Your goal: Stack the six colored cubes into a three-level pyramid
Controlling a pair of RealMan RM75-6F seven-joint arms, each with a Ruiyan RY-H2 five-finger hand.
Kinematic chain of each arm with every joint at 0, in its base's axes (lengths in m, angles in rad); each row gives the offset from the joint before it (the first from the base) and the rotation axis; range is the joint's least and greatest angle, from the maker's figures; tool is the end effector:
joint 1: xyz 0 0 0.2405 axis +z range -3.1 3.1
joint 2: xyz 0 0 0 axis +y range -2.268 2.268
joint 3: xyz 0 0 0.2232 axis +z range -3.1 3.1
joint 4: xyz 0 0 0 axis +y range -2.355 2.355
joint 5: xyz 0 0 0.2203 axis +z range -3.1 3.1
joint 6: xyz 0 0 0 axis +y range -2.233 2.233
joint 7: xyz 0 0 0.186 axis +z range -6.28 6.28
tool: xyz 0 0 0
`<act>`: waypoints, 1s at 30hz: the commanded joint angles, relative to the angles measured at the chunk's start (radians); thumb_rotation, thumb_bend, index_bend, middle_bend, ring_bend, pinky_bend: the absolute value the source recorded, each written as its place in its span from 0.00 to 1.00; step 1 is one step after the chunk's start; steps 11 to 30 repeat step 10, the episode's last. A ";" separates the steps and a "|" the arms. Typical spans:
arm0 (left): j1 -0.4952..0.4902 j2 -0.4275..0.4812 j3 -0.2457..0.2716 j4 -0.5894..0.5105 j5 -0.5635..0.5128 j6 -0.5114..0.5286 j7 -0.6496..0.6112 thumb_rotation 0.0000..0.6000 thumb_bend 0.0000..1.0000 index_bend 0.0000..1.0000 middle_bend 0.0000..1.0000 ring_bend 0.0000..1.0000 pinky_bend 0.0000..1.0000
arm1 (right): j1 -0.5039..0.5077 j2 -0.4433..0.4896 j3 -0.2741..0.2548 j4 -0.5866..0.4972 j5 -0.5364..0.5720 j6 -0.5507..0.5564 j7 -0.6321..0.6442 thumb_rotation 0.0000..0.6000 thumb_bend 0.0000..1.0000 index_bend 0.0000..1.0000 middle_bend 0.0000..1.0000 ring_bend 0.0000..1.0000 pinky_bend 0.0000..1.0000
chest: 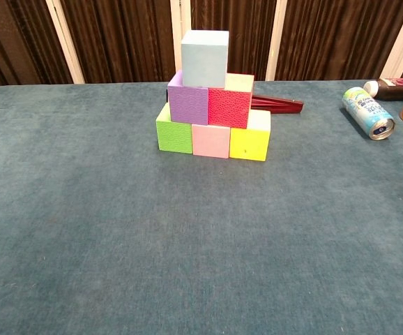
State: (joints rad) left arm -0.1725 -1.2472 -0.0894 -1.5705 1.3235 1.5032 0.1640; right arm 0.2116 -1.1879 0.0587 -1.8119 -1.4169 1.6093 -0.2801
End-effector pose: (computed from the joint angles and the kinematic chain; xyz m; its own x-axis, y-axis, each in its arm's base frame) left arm -0.2843 0.2525 0.1213 0.4457 -0.0611 0.8931 0.8934 0.0925 -0.4396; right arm -0.2142 -0.2464 0.1273 0.3910 0.1380 0.9100 -0.9164 -0.0332 0.3988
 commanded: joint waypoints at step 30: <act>0.040 0.018 0.013 0.010 0.081 0.066 -0.061 1.00 0.39 0.05 0.00 0.00 0.00 | -0.042 -0.079 -0.025 0.171 -0.026 -0.016 -0.014 1.00 0.28 0.10 0.05 0.00 0.00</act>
